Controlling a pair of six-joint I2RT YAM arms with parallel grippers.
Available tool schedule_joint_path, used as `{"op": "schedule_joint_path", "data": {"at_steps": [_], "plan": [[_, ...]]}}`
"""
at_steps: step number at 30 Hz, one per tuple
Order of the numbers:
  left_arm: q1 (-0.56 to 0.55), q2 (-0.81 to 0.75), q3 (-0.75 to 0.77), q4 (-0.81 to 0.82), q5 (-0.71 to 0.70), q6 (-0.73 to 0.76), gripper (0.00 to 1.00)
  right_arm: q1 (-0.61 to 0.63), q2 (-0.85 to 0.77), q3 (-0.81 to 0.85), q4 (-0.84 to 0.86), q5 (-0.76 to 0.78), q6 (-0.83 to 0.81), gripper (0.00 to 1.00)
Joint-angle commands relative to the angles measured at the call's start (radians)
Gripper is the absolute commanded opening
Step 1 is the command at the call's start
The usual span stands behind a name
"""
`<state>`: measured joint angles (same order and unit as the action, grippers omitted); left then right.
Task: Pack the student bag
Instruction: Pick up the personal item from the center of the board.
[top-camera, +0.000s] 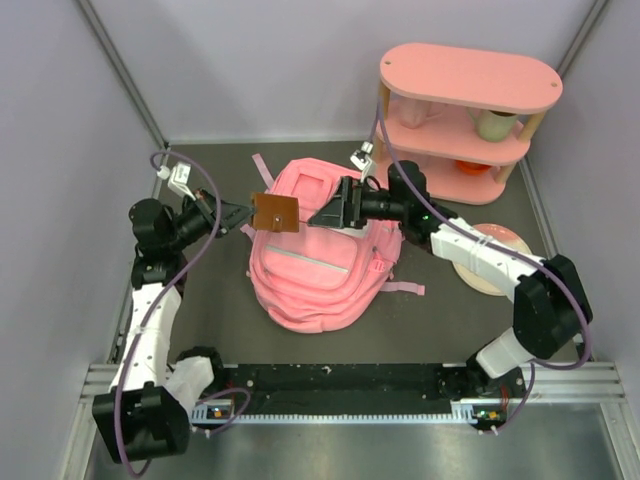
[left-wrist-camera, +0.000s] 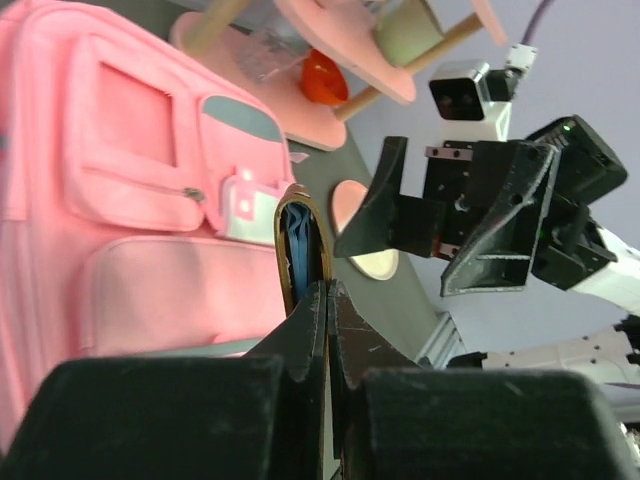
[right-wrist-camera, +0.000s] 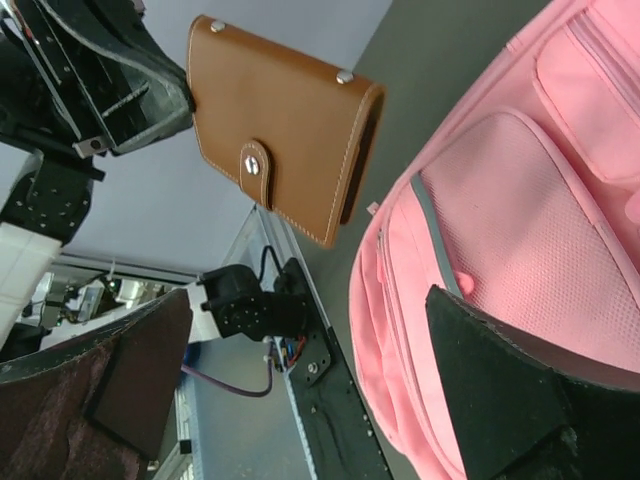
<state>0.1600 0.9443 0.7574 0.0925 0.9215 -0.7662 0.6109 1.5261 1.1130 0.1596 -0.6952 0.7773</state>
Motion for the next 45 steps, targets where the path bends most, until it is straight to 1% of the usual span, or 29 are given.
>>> {"op": "schedule_joint_path", "data": {"at_steps": [1, 8, 9, 12, 15, 17, 20, 21, 22, 23, 24, 26, 27, 28, 29, 30, 31, 32, 33, 34, 35, 37, 38, 39, 40, 41, 43, 44, 45], "plan": [[-0.051, -0.027, -0.01, 0.191, 0.043, -0.123, 0.0, -0.016, -0.05, -0.021, 0.121, -0.007, 0.049, 0.99], [-0.108, -0.01, -0.055, 0.381, 0.073, -0.243, 0.0, -0.025, -0.026, -0.125, 0.41, -0.053, 0.183, 0.99], [-0.114, -0.003, -0.062, 0.444, 0.076, -0.283, 0.0, -0.025, -0.02, -0.131, 0.444, -0.061, 0.21, 0.99], [-0.145, 0.01, -0.082, 0.509, 0.082, -0.33, 0.0, -0.025, -0.001, -0.163, 0.561, -0.064, 0.275, 0.99], [-0.157, 0.025, -0.095, 0.559, 0.08, -0.358, 0.0, -0.025, 0.02, -0.163, 0.604, -0.078, 0.303, 0.99], [-0.189, 0.036, -0.105, 0.599, 0.076, -0.373, 0.0, -0.025, 0.031, -0.169, 0.652, -0.084, 0.33, 0.99], [-0.208, 0.045, -0.127, 0.659, 0.056, -0.409, 0.0, -0.025, 0.051, -0.176, 0.741, -0.108, 0.382, 0.9], [-0.214, 0.053, -0.133, 0.664, 0.051, -0.415, 0.0, -0.025, 0.058, -0.185, 0.761, -0.122, 0.405, 0.75], [-0.218, 0.057, -0.135, 0.668, 0.048, -0.418, 0.0, -0.025, 0.06, -0.192, 0.806, -0.121, 0.418, 0.66], [-0.223, 0.063, -0.135, 0.685, 0.051, -0.423, 0.0, -0.023, 0.063, -0.202, 0.839, -0.122, 0.431, 0.6], [-0.231, 0.074, -0.136, 0.691, 0.051, -0.427, 0.0, -0.025, 0.071, -0.212, 0.869, -0.13, 0.462, 0.36], [-0.237, 0.082, -0.141, 0.679, 0.039, -0.427, 0.0, -0.028, 0.068, -0.229, 0.911, -0.124, 0.487, 0.0], [-0.235, 0.08, -0.147, 0.667, 0.033, -0.421, 0.0, -0.03, 0.062, -0.26, 0.91, -0.115, 0.484, 0.0], [-0.235, 0.077, -0.147, 0.643, 0.013, -0.407, 0.18, -0.039, 0.027, -0.281, 0.864, -0.1, 0.472, 0.0], [-0.235, 0.058, -0.142, 0.507, -0.01, -0.34, 0.36, -0.045, 0.0, -0.304, 0.806, -0.051, 0.417, 0.0], [-0.235, 0.042, -0.136, 0.422, -0.035, -0.291, 0.52, -0.052, -0.036, -0.352, 0.744, -0.018, 0.378, 0.0], [-0.235, 0.027, -0.132, 0.347, -0.059, -0.244, 0.69, -0.068, -0.111, -0.375, 0.679, 0.018, 0.338, 0.0], [-0.237, -0.008, -0.121, 0.252, -0.122, -0.147, 0.98, -0.074, -0.162, -0.392, 0.491, 0.101, 0.244, 0.0], [-0.241, -0.028, -0.116, 0.095, -0.15, -0.102, 0.98, -0.076, -0.208, -0.4, 0.378, 0.156, 0.188, 0.0], [-0.244, -0.047, -0.118, 0.023, -0.179, -0.053, 0.98, -0.079, -0.3, -0.394, 0.228, 0.221, 0.125, 0.0], [-0.252, -0.091, -0.139, -0.021, -0.228, -0.05, 0.98, -0.077, -0.34, -0.395, 0.046, 0.349, 0.037, 0.0], [-0.272, -0.142, -0.179, -0.086, -0.272, -0.083, 0.98, -0.079, -0.426, -0.413, -0.092, 0.454, -0.001, 0.0], [-0.311, -0.194, -0.214, -0.112, -0.338, -0.103, 0.98, -0.079, -0.507, -0.432, -0.182, 0.536, -0.041, 0.0], [-0.338, -0.214, -0.231, -0.175, -0.373, -0.129, 0.98, -0.079, -0.555, -0.439, -0.221, 0.572, -0.044, 0.0], [-0.368, -0.234, -0.246, -0.195, -0.403, -0.189, 0.98, -0.079, -0.593, -0.444, -0.259, 0.61, -0.05, 0.0], [-0.432, -0.271, -0.275, -0.232, -0.445, -0.229, 0.98, -0.079, -0.663, -0.45, -0.303, 0.672, -0.056, 0.0], [-0.506, -0.329, -0.314, -0.26, -0.565, -0.341, 0.98, -0.079, -0.714, -0.453, -0.379, 0.72, -0.061, 0.0], [-0.566, -0.346, -0.338, -0.281, -0.605, -0.373, 0.98, -0.08, -0.753, -0.452, -0.394, 0.724, -0.061, 0.0], [-0.588, -0.36, -0.351, -0.293, -0.68, -0.398, 0.98, -0.08, -0.765, -0.452, -0.417, 0.726, -0.056, 0.0]]}}
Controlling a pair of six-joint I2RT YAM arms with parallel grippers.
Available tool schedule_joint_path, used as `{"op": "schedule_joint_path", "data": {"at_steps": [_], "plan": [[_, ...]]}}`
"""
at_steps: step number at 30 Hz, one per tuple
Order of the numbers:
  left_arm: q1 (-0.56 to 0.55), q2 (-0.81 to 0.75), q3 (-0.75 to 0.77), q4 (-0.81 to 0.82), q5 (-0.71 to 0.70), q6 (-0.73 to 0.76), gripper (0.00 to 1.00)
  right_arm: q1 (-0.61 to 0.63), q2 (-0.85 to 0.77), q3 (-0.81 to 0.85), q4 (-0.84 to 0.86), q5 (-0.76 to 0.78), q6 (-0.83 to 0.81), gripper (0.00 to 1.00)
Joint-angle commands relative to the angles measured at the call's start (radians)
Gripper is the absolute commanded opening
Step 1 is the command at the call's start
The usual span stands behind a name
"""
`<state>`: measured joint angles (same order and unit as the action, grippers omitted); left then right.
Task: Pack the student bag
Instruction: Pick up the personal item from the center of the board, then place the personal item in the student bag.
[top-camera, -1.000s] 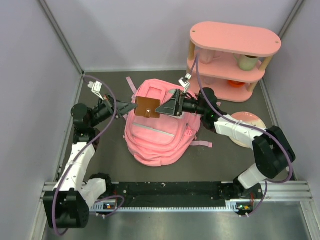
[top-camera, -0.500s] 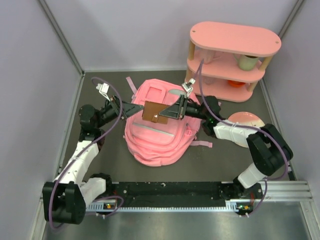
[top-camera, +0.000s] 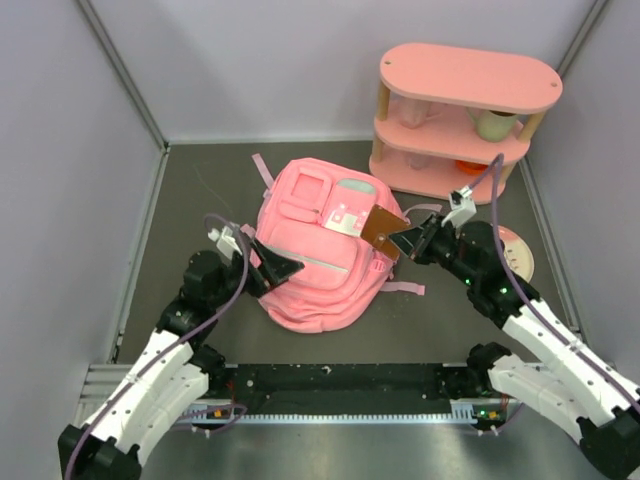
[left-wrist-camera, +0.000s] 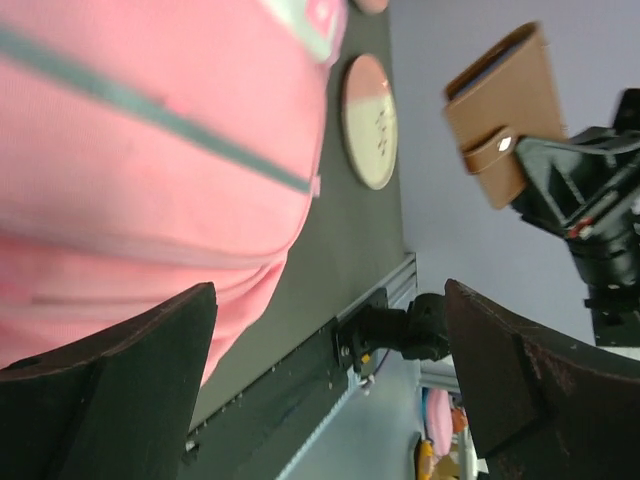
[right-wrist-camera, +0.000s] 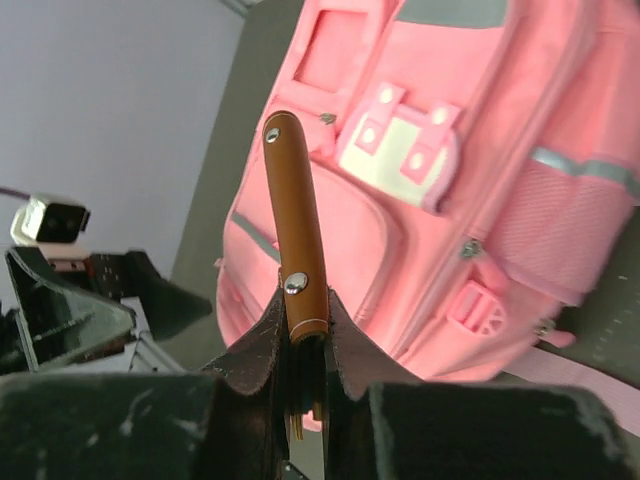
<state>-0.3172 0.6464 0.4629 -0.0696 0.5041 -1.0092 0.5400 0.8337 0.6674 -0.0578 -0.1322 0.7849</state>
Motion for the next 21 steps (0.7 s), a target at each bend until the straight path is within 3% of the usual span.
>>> {"op": "schedule_joint_path", "data": {"at_steps": [1, 9, 12, 21], "plan": [[-0.141, -0.08, -0.066, -0.134, -0.292, -0.184, 0.98, -0.008, -0.085, -0.003, -0.206, 0.158, -0.058, 0.0], [-0.157, 0.024, -0.101, -0.015, -0.391, -0.226, 0.97, -0.008, -0.094, 0.034, -0.22, 0.103, -0.056, 0.0], [-0.157, 0.088, -0.112, 0.121, -0.401, -0.249, 0.89, -0.008, -0.097, 0.029, -0.221, 0.074, -0.05, 0.0], [-0.157, 0.228, -0.07, 0.284, -0.38, -0.282, 0.49, -0.005, -0.142, -0.061, -0.211, -0.072, 0.023, 0.0]]}}
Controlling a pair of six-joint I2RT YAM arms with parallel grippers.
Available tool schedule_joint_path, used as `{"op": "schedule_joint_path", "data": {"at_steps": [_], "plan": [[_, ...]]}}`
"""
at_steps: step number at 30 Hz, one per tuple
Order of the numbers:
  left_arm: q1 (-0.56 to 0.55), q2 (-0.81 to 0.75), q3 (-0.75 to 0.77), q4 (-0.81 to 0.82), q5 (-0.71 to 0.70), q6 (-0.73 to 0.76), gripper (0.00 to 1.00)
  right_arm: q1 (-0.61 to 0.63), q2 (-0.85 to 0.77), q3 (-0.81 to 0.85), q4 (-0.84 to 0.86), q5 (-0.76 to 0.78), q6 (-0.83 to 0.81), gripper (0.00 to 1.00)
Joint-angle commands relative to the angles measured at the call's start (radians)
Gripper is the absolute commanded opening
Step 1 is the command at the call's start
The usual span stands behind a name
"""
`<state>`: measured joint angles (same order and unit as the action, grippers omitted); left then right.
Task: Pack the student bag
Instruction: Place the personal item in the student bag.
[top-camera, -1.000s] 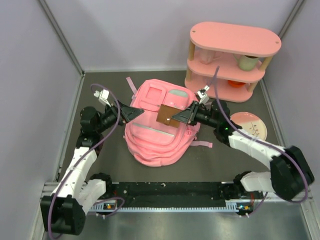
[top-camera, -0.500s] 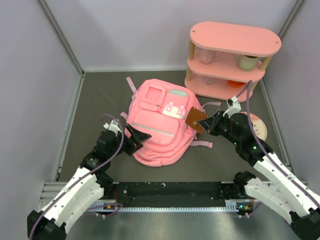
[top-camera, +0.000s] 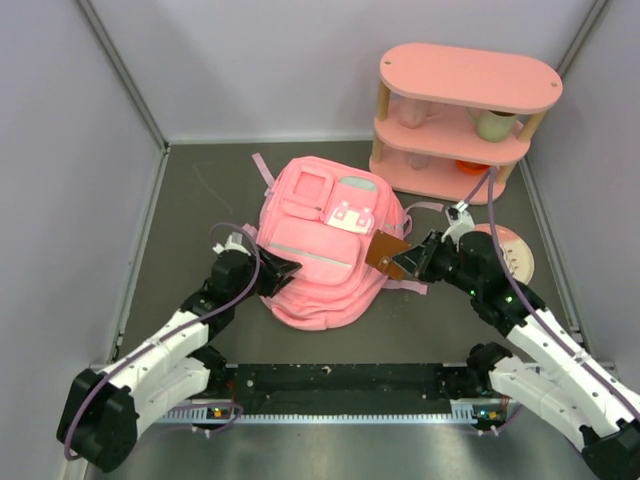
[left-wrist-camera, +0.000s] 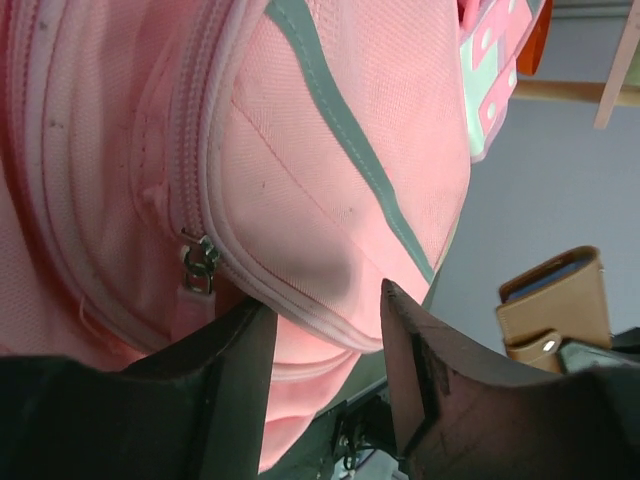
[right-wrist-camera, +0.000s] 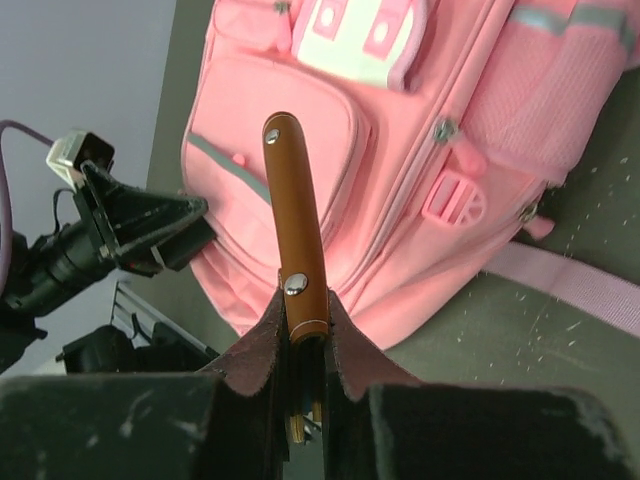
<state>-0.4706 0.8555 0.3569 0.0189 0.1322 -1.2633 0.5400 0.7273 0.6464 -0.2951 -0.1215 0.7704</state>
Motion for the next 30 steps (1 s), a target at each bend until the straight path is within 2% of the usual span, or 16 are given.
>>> {"op": "schedule_joint_path", "data": {"at_steps": [1, 3, 5, 11, 13, 15, 25, 30], "plan": [[-0.003, 0.023, 0.039, 0.216, -0.005, -0.036, 0.47, -0.002, -0.04, -0.05, 0.028, -0.107, 0.053, 0.0], [-0.003, 0.028, 0.048, 0.216, 0.01, -0.039, 0.48, 0.02, -0.058, -0.08, 0.03, -0.124, 0.072, 0.0], [-0.003, 0.031, 0.063, 0.217, 0.024, -0.041, 0.55, 0.034, -0.072, -0.112, 0.033, -0.144, 0.102, 0.0], [-0.002, 0.068, 0.074, 0.262, 0.067, -0.073, 0.56, 0.055, -0.104, -0.175, 0.097, -0.213, 0.168, 0.0], [-0.003, 0.085, 0.074, 0.286, 0.096, -0.093, 0.59, 0.066, -0.098, -0.195, 0.143, -0.243, 0.193, 0.0], [-0.003, 0.094, 0.085, 0.293, 0.116, -0.094, 0.65, 0.087, -0.095, -0.198, 0.143, -0.241, 0.199, 0.0], [-0.003, 0.111, 0.096, 0.31, 0.138, -0.108, 0.69, 0.098, -0.078, -0.238, 0.189, -0.222, 0.228, 0.0], [-0.003, 0.149, 0.105, 0.326, 0.178, -0.13, 0.82, 0.098, -0.075, -0.244, 0.191, -0.214, 0.228, 0.0]]}}
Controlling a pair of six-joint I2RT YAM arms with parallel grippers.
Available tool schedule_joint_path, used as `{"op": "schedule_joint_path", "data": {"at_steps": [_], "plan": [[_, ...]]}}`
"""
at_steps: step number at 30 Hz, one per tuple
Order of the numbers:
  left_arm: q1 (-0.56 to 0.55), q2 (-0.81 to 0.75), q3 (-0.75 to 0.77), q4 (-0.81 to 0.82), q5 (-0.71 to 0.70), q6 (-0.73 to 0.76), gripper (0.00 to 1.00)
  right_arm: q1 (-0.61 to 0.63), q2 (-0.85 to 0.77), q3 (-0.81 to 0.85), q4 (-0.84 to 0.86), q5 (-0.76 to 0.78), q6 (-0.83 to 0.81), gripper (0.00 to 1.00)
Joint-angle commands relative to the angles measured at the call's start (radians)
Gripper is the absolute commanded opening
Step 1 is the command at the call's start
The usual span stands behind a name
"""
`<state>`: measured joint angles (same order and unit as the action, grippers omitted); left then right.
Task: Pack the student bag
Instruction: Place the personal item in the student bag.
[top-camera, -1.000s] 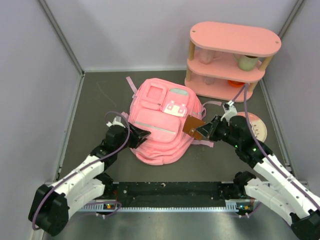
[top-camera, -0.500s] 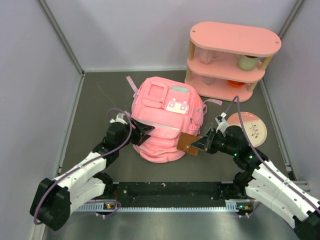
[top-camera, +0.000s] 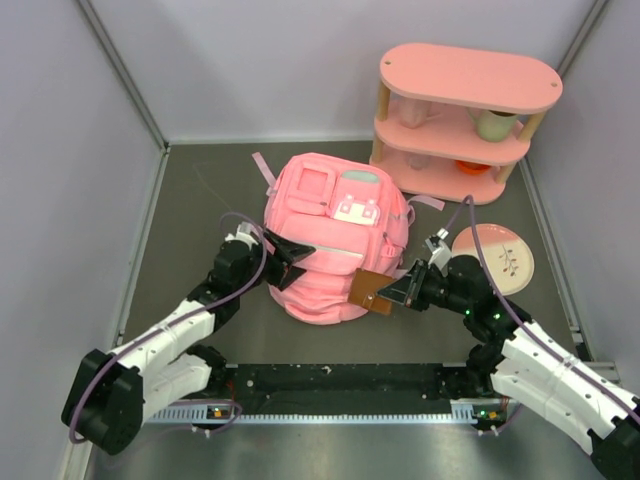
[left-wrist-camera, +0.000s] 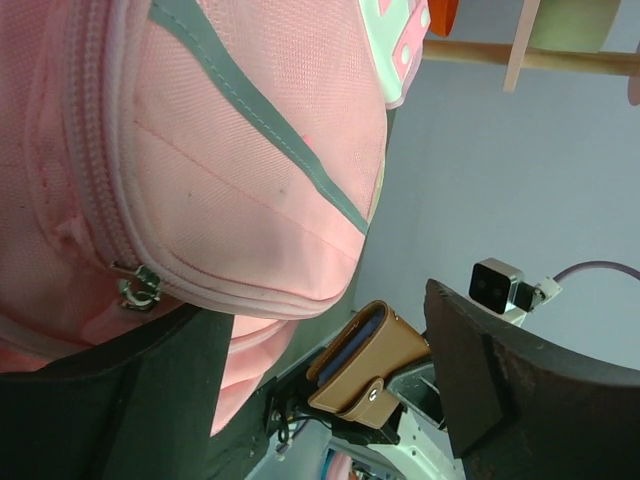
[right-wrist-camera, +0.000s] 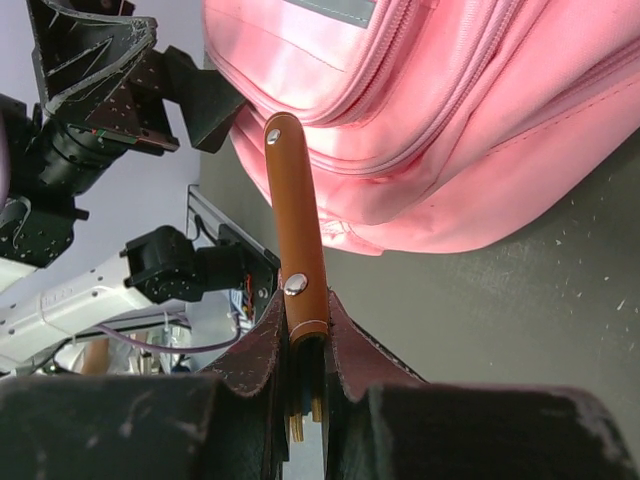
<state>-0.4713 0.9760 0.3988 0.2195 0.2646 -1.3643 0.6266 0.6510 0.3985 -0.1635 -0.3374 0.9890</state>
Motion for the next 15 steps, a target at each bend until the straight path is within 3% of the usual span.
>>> {"op": "schedule_joint_path", "data": {"at_steps": [1, 9, 15], "plan": [[-0.003, 0.033, 0.064, 0.124, 0.048, -0.027, 0.82, 0.01, 0.001, -0.003, 0.061, 0.001, 0.01, 0.0], [-0.003, 0.052, 0.101, 0.061, 0.058, -0.016, 0.91, 0.016, 0.001, -0.013, 0.053, 0.018, 0.007, 0.0], [-0.004, 0.047, 0.123, 0.023, 0.071, -0.021, 0.93, 0.015, 0.002, -0.013, 0.044, 0.026, 0.002, 0.0]]}}
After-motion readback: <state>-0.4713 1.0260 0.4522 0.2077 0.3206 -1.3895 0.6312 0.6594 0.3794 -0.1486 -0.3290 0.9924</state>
